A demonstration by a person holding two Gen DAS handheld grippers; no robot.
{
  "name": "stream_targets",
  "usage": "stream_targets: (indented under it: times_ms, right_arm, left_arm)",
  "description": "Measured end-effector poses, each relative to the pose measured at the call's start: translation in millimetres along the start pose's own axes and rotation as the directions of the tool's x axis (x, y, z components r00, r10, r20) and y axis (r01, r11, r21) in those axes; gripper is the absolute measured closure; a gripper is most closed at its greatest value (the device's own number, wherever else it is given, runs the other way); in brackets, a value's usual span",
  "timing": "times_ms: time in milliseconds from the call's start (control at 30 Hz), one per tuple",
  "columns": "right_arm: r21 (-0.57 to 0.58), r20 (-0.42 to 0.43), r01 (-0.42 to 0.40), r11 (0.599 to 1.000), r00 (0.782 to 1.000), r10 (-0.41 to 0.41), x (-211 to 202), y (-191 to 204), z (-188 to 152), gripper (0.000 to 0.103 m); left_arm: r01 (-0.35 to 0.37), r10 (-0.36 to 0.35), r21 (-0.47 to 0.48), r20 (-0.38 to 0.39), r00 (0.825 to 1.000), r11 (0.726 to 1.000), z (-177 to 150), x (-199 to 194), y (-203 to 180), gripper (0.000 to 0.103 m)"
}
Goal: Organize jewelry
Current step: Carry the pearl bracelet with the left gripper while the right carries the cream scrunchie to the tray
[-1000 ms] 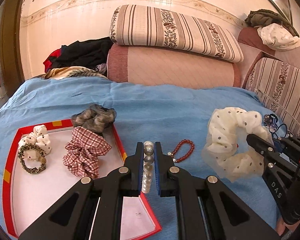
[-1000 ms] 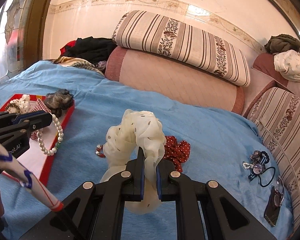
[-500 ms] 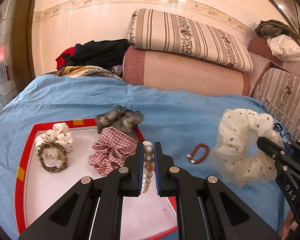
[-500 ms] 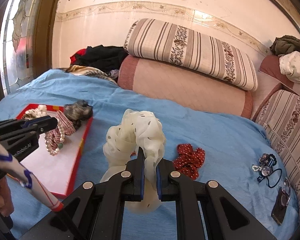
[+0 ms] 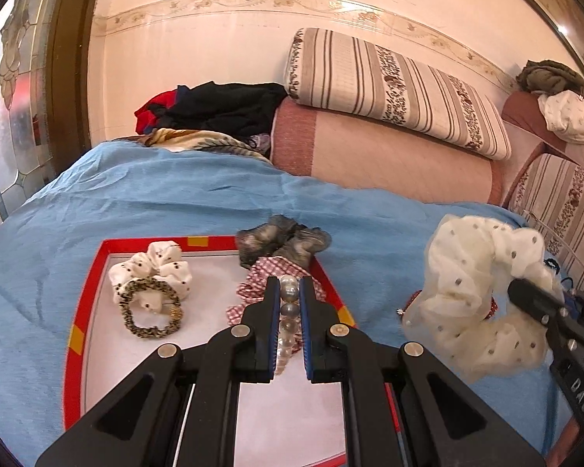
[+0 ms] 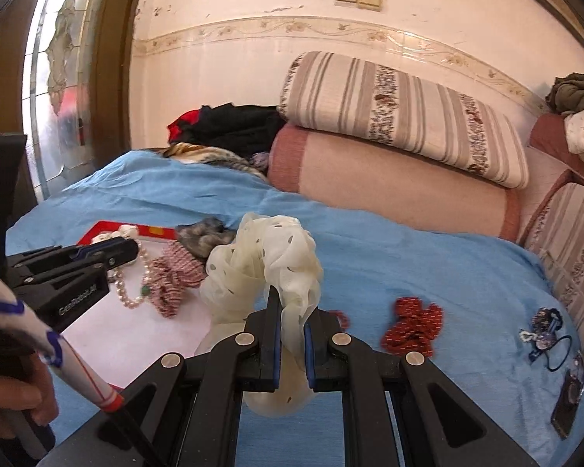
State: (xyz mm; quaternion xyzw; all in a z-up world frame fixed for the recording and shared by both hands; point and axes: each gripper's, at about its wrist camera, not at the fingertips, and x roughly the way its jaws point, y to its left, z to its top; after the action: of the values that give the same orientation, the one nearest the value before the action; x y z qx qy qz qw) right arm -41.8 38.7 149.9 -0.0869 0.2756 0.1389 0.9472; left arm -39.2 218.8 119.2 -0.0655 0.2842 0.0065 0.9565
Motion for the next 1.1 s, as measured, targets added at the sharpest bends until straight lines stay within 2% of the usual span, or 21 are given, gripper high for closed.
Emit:
stream_targets:
  times_ms: [167, 333, 500, 600, 1100]
  right_arm:
    - [-0.014, -0.020, -0.050, 0.999, 0.999, 0.050, 6, 23, 0, 0.093]
    - [0.005, -0.061, -0.124, 0.992, 0.990, 0.124, 21, 44, 1, 0.093]
    - [0.035, -0.108, -0.193, 0.981, 0.975, 0.196, 37, 64, 1, 0.093]
    - [0.060, -0.141, -0.232, 0.971, 0.961, 0.238, 49, 76, 0, 0.093]
    - [0.060, -0.246, -0.228, 0.972, 0.940, 0.236, 89, 91, -12, 0.089]
  left_arm:
    - [-0.031, 0.031, -0.020, -0.002, 1.000, 0.999, 0, -2, 17, 0.094]
    - [-0.090, 0.088, -0.054, -0.038, 0.995, 0.994, -5, 2, 42, 0.094]
    - [-0.170, 0.164, -0.070, -0.081, 0.983, 0.983, -10, 9, 61, 0.094]
    - [-0.196, 0.185, -0.094, -0.110, 0.976, 0.976, -13, 16, 70, 0.094]
    - [-0.266, 0.245, -0.094, -0.189, 0.951, 0.959, -22, 38, 78, 0.094]
